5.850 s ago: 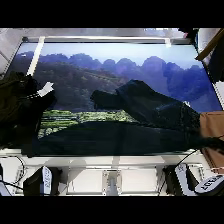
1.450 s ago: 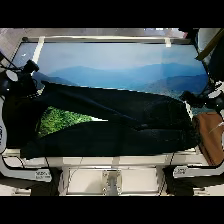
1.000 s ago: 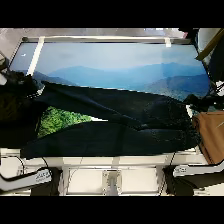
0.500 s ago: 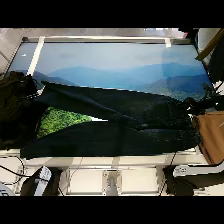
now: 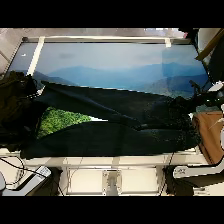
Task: Fold the clothes and pants, and hang the long-sleeved shirts on hangers.
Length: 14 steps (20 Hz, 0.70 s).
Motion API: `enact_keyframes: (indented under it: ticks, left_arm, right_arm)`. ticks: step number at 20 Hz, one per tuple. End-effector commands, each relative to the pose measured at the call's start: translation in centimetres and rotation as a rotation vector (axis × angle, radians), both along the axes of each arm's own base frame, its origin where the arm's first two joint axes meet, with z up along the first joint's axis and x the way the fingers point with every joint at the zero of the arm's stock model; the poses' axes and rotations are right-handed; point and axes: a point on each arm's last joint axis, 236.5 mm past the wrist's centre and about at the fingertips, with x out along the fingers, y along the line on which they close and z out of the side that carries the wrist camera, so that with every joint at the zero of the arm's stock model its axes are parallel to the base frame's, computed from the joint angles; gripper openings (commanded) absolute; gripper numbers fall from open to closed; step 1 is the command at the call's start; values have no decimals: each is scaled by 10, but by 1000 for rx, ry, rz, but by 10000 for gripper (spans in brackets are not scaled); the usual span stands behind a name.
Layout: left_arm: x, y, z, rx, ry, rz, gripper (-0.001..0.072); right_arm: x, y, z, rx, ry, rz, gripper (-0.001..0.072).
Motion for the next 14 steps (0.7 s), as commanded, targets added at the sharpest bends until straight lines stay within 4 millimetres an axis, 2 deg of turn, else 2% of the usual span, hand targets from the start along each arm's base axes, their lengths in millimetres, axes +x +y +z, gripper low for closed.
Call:
enact_keyframes:
  ticks: [1,3,5,10,12,14]
  left_arm:
    - [7,1,-5,-28,-14,8,409]
    - [14,-5,-3,-54,-42,3,17]
    - [15,-15,2,-91,-53,-45,12]
    - [29,-1,30,-46,-100,-62,11]
    - [44,12,48,-2,-149,-53,11]
    - [70,29,79,44,-246,-32,10]
  right_arm:
    - [0,7,1,9,4,14,559]
    - [0,8,2,14,4,9,558]
    - [-1,9,2,17,9,12,558]
    - [-5,10,2,23,24,21,558]
    - [-5,10,2,23,23,20,558]
    - [-5,10,2,23,23,20,558]
